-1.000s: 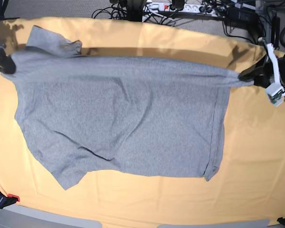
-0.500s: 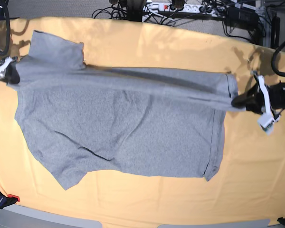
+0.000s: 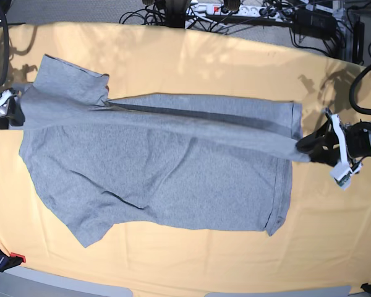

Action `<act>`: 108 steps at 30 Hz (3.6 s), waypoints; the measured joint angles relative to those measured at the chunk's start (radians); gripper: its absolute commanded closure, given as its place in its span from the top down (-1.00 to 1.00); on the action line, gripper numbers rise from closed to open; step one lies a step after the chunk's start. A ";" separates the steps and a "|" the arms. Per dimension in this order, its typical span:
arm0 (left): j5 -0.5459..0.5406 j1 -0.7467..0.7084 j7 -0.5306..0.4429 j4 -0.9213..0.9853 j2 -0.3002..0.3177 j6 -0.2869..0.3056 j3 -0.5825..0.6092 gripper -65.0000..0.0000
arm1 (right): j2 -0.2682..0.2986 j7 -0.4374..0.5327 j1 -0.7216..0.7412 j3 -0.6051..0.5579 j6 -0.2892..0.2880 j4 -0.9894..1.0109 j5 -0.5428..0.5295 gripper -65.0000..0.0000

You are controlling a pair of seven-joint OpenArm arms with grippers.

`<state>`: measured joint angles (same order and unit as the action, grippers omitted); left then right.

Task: Layout the t-shirt on the table in an organized manner, then fold the t-shirt properly
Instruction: 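Lower the shoulders onto the shirt body and open both grippers, then move the right gripper to the collar corner of the shirt, then grasp the shirt edge near the collar with the right gripper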

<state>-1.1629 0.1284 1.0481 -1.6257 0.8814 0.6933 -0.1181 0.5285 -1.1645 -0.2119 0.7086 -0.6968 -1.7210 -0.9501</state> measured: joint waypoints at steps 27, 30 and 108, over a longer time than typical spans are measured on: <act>-0.006 -0.003 0.025 0.001 0.000 0.000 0.000 0.51 | -0.153 -0.243 -0.195 0.134 0.023 0.000 -0.185 0.24; -0.007 -0.003 0.025 0.001 0.000 0.000 0.000 0.51 | -0.180 -0.240 -0.198 0.145 0.051 0.000 -0.109 0.24; -0.034 -0.003 0.051 0.001 -0.004 0.000 0.000 0.51 | -0.196 0.107 0.179 -0.216 0.004 -0.055 0.187 -1.00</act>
<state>-1.1965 0.1253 1.0996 -1.6249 0.8772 0.6933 -0.1181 0.3321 -1.0573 -0.0330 0.4923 -0.6930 -1.7756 -0.7635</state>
